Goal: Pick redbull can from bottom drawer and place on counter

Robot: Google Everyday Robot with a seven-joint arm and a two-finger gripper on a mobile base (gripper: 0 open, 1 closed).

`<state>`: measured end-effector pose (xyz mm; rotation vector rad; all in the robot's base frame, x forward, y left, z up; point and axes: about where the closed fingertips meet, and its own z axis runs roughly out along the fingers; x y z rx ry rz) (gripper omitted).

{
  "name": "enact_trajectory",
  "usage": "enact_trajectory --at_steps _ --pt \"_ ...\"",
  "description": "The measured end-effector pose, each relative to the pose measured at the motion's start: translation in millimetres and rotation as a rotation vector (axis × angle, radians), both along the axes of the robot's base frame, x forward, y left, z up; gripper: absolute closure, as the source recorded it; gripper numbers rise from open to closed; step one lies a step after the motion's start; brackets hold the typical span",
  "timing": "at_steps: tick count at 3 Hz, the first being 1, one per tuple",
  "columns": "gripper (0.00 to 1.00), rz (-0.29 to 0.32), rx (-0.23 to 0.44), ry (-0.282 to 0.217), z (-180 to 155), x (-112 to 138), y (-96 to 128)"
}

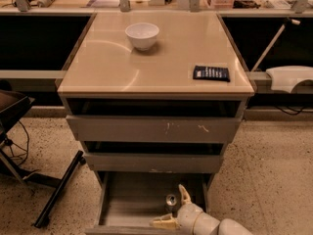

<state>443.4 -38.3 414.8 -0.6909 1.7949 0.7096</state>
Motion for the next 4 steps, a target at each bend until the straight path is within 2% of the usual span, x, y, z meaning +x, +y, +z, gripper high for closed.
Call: enact_trajectory --at_steps 1,2,3,4 --pt "0.00 -0.001 0.001 0.002 0 0 0" --pt "0.00 -0.051 0.018 0.046 -38 17 -13" --pt "0.00 -0.137 0.001 0.048 -93 46 -39" --pt "0.00 -0.164 0.004 0.050 -97 55 -48"
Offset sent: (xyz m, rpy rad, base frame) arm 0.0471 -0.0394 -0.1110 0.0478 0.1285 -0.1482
